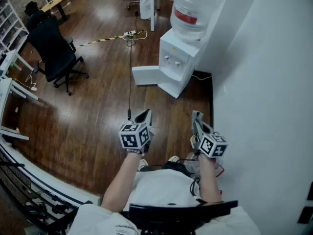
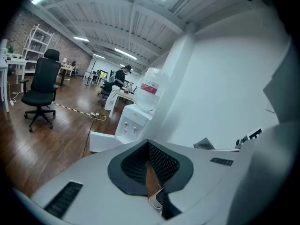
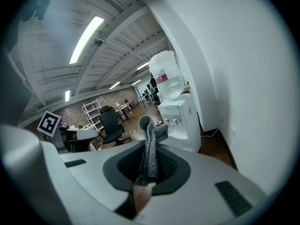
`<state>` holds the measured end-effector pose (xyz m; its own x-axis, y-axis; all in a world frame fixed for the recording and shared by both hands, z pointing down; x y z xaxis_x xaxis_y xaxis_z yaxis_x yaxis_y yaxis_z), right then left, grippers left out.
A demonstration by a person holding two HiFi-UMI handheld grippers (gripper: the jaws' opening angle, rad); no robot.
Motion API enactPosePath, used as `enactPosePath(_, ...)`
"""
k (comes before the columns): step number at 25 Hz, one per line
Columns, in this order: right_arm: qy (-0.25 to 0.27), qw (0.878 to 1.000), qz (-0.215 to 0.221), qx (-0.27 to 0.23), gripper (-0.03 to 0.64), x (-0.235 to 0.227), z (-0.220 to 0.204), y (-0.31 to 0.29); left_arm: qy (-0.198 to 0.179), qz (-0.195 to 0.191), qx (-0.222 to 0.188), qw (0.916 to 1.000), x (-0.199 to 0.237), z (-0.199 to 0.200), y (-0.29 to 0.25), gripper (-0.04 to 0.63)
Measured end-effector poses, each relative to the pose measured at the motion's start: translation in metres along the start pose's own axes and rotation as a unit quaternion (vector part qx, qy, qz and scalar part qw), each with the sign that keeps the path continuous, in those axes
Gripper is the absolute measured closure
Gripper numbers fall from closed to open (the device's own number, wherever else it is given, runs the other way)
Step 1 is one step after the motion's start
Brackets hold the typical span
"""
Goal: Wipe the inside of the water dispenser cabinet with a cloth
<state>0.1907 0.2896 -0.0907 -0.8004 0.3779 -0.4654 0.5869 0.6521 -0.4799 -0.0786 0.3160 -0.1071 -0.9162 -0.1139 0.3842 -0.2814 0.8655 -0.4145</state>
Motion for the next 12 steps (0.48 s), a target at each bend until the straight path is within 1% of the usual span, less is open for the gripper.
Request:
enactPosePath(5,-0.009,1.0,0.003,-0.004,0.581,-0.0035,0.0001,-0.0013,0.009,0.002,-0.004,0.9999,0.0012,-0.0015,-0.0027,0.601)
enactPosePath(9,-0.019,1.0,0.005,-0.01,0.581,-0.0042,0.0009,0.0016,0.006,0.001,0.0,1.0,-0.0006,-0.0016,-0.0012,0.601)
enactPosePath(12,-0.014,1.0,0.004,-0.007,0.581,-0.0039,0.0002,0.0018,0.004,-0.001,0.001,1.0,-0.0019,-0.0026,-0.0018,0.601)
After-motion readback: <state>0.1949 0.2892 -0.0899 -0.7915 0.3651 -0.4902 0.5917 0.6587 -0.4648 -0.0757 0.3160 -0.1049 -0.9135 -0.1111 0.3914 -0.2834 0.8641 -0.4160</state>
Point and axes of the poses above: the fingertips, and each gripper's own axes: y backward along the fingers, x to its left, z out of its top, the point moved 5 cm from there along y, backward along the fingers, and after that the axes turned 5 degrees about -y, right-handed, at the moved point
